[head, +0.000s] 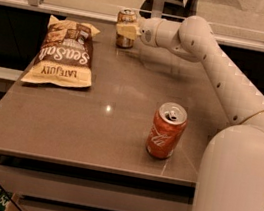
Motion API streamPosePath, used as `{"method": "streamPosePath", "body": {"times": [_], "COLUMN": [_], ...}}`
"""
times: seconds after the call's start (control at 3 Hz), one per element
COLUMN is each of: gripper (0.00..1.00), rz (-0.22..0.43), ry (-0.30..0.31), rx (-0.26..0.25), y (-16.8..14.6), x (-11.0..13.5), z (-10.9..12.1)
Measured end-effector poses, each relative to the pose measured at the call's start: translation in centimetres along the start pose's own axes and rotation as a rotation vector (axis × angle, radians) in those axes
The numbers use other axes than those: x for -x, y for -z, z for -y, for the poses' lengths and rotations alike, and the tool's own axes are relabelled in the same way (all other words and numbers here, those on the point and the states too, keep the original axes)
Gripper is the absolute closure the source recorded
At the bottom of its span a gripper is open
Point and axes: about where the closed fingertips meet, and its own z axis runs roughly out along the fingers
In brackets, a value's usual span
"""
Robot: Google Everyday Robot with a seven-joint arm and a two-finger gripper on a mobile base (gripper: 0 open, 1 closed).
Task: Knock orange can over
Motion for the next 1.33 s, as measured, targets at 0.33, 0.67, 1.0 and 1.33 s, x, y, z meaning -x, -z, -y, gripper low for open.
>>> {"method": "streamPosePath", "body": {"times": [0.33, 0.67, 1.0, 1.33], "gripper": [1.00, 1.00, 1.00, 1.00], "rz": [-0.011, -0.021, -0.029, -0.034], "ry": [0.001, 0.000, 0.000, 0.005], "rx": [-0.010, -0.022, -0.035, -0.066], "y": [0.3, 0.9, 1.7, 3.3], "x": [0.2, 0.5, 0.9, 1.3], "z": [0.3, 0.8, 1.1, 1.3]}}
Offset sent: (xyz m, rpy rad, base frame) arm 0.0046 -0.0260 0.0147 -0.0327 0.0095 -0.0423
